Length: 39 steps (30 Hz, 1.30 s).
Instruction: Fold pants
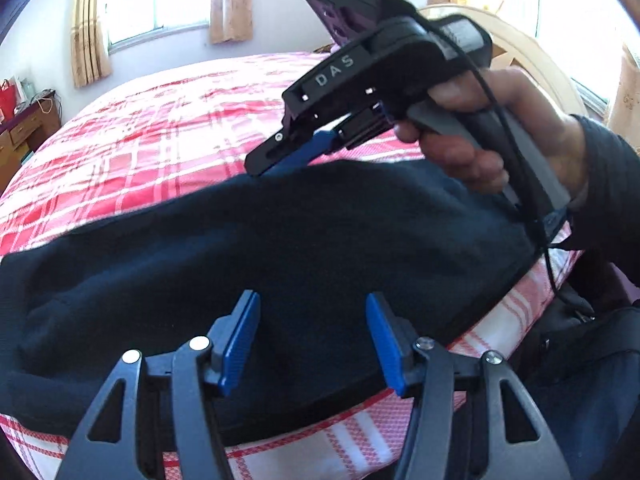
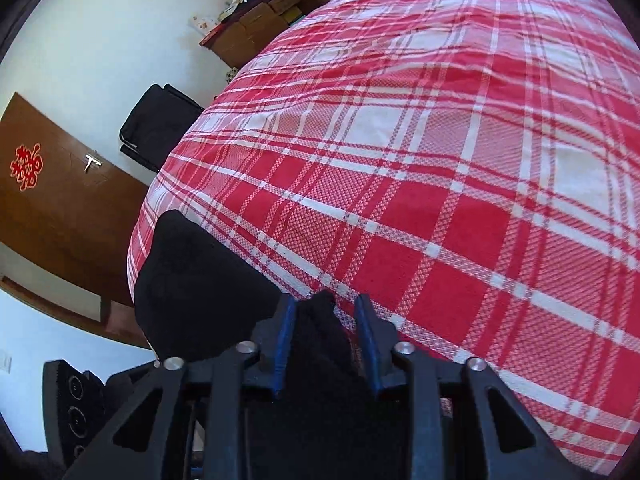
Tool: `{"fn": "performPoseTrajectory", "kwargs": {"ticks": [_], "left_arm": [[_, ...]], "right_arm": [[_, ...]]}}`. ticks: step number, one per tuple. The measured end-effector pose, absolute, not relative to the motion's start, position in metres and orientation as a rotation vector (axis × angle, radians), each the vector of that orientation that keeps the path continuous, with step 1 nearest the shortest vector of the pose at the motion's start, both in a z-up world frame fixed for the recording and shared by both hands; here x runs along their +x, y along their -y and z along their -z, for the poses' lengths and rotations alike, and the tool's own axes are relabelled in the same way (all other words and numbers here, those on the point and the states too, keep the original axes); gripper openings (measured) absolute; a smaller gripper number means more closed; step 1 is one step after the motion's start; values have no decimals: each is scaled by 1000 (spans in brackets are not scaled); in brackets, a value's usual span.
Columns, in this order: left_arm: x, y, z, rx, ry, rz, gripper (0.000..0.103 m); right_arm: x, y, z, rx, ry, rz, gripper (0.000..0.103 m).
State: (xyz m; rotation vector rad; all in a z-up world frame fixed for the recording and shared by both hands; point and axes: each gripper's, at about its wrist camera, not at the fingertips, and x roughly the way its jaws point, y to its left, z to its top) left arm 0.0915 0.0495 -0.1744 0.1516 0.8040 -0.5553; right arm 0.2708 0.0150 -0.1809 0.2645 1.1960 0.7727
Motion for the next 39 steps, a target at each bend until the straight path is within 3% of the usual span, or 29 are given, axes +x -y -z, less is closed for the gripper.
{"fn": "performPoseTrajectory", "kwargs": {"ticks": [5, 9, 16, 23, 26, 29, 39], "left_arm": [[90, -41, 179, 179, -807, 559, 57], [90, -43, 179, 180, -814, 565, 57], [96, -38, 180, 205, -812, 567, 59], [87, -39, 179, 201, -818, 575, 59], [82, -33, 179, 240, -814, 591, 65], [81, -31, 178, 234, -812, 581, 65], [61, -9, 162, 215, -758, 642, 65]], "right_arm": [[271, -10, 187, 344, -1207, -793, 9], [271, 7, 178, 474, -1152, -826, 4], [265, 8, 150, 412, -1066, -768, 1], [276, -3, 167, 332, -1091, -696, 1], [282, -3, 182, 299, -1123, -660, 1], [279, -3, 186, 270, -1150, -712, 2], [223, 128, 124, 308, -1048, -652, 3]]}}
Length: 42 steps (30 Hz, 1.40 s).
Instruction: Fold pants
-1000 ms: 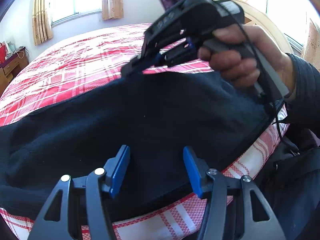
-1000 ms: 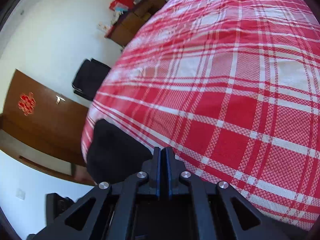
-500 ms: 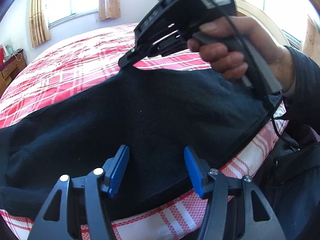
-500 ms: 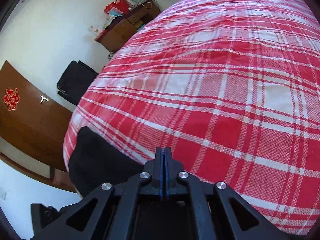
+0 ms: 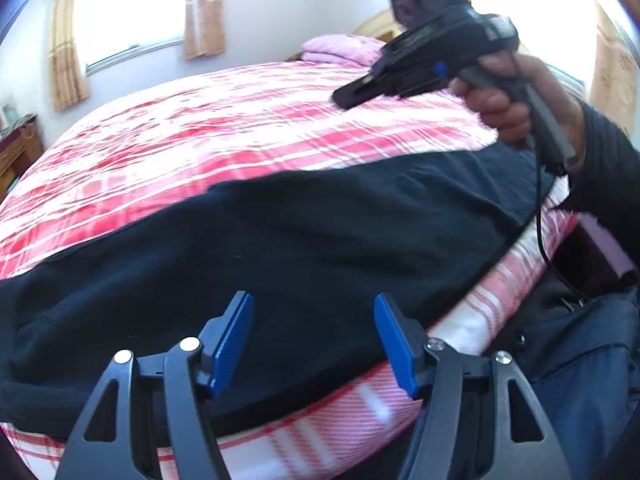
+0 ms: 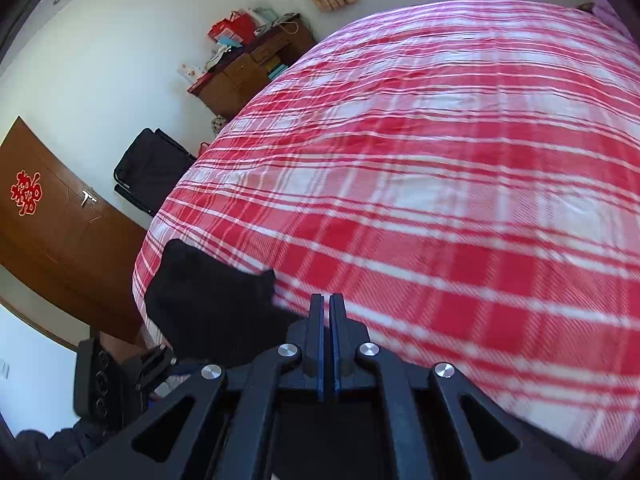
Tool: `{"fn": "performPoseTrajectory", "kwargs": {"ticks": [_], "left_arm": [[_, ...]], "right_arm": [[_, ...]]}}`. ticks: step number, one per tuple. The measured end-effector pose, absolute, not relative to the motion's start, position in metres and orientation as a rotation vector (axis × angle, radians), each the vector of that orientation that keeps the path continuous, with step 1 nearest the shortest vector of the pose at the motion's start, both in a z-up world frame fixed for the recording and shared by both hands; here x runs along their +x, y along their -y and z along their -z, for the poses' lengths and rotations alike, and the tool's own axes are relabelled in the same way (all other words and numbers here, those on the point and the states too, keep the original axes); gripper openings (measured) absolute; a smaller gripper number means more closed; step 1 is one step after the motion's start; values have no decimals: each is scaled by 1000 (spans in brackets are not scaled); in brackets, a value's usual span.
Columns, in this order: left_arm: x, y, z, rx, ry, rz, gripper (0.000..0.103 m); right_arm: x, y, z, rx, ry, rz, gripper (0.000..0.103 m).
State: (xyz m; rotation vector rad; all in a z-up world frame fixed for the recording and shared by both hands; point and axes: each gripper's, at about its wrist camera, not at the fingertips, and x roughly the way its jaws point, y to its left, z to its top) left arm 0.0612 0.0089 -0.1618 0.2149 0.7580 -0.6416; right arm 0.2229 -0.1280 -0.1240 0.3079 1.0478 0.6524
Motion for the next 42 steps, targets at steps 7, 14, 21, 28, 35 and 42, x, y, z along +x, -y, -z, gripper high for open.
{"fn": "performPoseTrajectory", "kwargs": {"ticks": [7, 14, 21, 28, 35, 42], "left_arm": [[61, 7, 177, 307, -800, 646, 67], [65, 9, 166, 276, -775, 628, 67], [72, 21, 165, 259, -754, 648, 67], [72, 25, 178, 318, -795, 628, 67], [88, 7, 185, 288, -815, 550, 67], [90, 0, 173, 237, -801, 557, 67]], "right_arm": [[189, 174, 169, 256, -1143, -536, 3], [177, 217, 180, 339, -1100, -448, 3], [122, 217, 178, 349, -1135, -660, 4], [114, 227, 190, 349, -1113, -563, 4], [102, 218, 195, 294, -1112, -627, 29], [79, 266, 170, 293, -1018, -487, 29]]}}
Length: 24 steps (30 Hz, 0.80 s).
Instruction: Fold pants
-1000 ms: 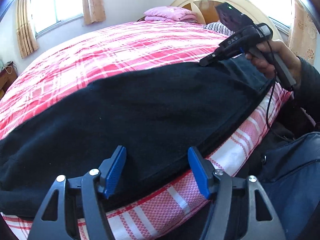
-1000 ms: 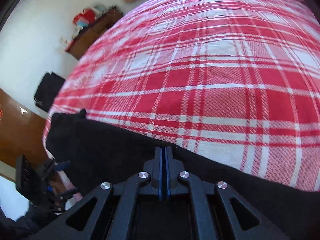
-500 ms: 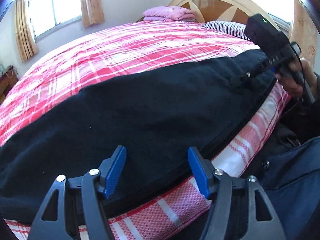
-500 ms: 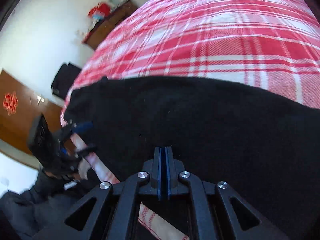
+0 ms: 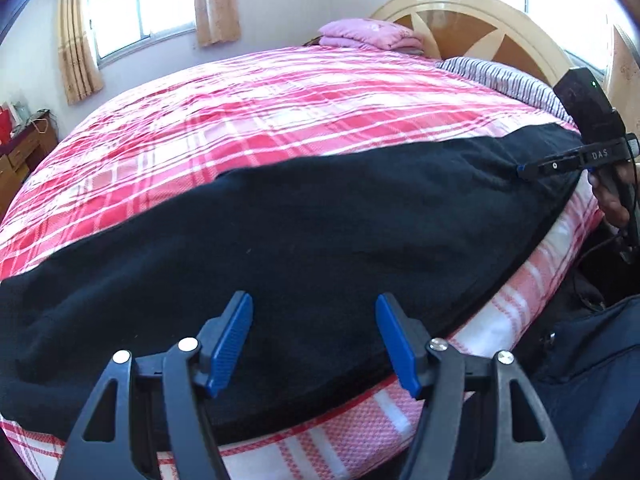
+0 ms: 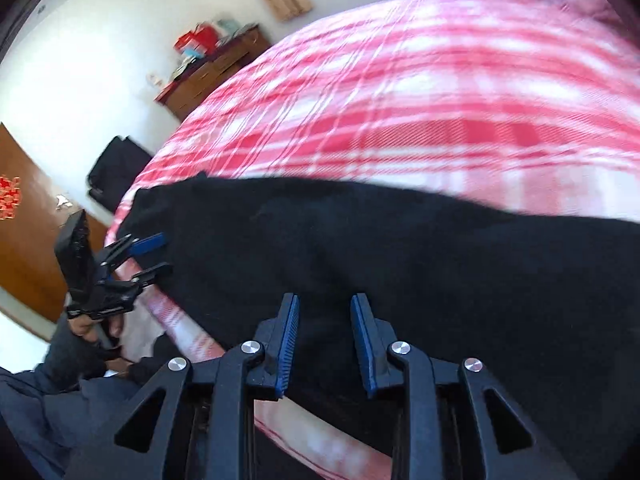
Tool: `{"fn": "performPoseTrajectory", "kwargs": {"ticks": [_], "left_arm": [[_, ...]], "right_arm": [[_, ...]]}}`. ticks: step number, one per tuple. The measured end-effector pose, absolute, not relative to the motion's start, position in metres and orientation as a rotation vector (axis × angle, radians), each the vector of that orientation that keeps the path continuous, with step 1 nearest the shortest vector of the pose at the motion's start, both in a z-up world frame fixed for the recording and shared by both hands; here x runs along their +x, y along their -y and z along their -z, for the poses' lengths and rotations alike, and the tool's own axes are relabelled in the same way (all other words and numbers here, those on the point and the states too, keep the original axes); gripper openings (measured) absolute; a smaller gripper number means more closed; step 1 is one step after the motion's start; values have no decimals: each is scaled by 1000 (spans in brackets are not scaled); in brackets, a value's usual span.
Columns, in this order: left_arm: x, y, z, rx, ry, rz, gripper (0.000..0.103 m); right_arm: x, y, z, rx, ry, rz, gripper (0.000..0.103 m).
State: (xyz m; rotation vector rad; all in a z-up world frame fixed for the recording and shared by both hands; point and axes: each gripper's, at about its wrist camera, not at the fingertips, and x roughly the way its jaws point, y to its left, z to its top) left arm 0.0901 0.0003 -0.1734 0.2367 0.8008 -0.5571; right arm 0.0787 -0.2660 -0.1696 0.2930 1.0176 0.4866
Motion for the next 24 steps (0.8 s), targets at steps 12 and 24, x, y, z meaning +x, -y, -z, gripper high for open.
{"fn": "performPoseTrajectory", "kwargs": {"ticks": [12, 24], "left_arm": [[86, 17, 182, 286, -819, 569, 71], [91, -1, 174, 301, -793, 488, 71]], "right_arm": [[55, 438, 152, 542, -838, -85, 39], [43, 500, 151, 639, -741, 66, 59]]}}
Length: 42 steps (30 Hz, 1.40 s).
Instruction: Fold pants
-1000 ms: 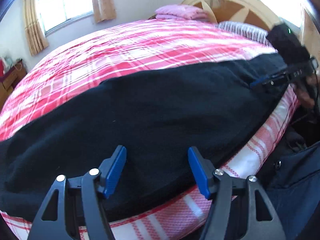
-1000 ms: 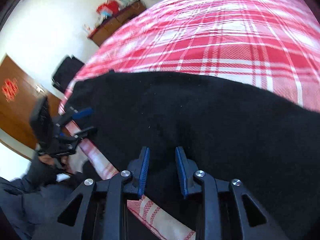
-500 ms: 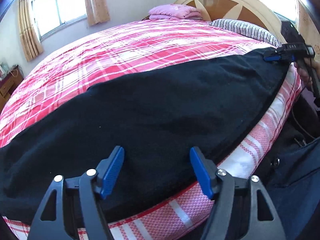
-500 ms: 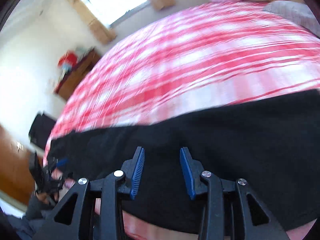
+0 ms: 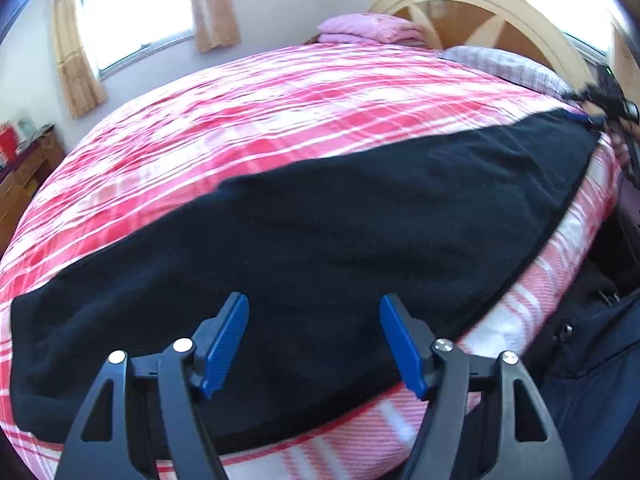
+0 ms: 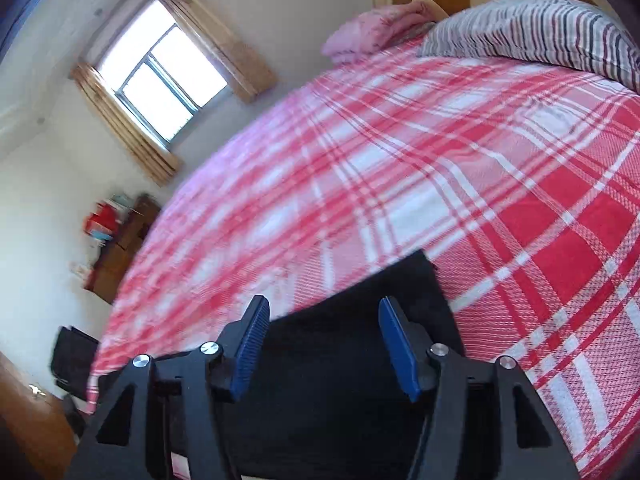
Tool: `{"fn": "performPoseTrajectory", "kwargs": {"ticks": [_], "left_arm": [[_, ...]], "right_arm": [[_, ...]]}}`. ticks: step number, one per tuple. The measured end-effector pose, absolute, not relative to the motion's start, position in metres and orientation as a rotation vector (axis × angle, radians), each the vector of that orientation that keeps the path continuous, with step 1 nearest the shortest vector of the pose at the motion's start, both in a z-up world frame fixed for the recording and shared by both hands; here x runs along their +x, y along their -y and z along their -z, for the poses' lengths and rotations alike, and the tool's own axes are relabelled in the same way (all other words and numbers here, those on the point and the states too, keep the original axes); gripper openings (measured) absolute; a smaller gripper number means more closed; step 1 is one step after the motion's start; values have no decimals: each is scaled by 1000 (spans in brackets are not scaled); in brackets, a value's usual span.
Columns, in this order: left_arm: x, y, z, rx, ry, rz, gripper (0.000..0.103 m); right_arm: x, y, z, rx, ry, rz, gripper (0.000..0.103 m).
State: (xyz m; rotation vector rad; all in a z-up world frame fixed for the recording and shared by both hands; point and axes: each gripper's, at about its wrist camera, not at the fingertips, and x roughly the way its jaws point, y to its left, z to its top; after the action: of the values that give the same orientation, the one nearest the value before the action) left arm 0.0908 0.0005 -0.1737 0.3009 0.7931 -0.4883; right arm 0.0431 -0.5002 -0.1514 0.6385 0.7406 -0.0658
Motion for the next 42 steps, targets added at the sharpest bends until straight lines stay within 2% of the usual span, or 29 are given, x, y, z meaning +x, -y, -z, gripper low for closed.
{"fn": "performPoseTrajectory", "kwargs": {"ticks": [3, 9, 13, 17, 23, 27, 36, 42], "left_arm": [[104, -22, 182, 227, -845, 447, 73], [109, -45, 168, 226, -797, 365, 73], [120, -83, 165, 169, -792, 265, 73], [127, -111, 173, 76, -825, 230, 73], [125, -136, 153, 53, -734, 143, 75], [137, -153, 166, 10, -786, 91, 77], [134, -125, 157, 85, -763, 113, 78], [141, -61, 146, 188, -762, 191, 78]], "right_arm": [[41, 498, 147, 620, -732, 61, 59], [28, 506, 128, 629, -671, 94, 59], [31, 510, 145, 641, -719, 126, 59], [31, 503, 139, 584, -721, 142, 59], [16, 498, 125, 494, -715, 211, 59], [6, 510, 127, 502, -732, 243, 59], [-9, 528, 141, 565, -753, 242, 59], [-8, 522, 143, 568, -748, 198, 59]]}}
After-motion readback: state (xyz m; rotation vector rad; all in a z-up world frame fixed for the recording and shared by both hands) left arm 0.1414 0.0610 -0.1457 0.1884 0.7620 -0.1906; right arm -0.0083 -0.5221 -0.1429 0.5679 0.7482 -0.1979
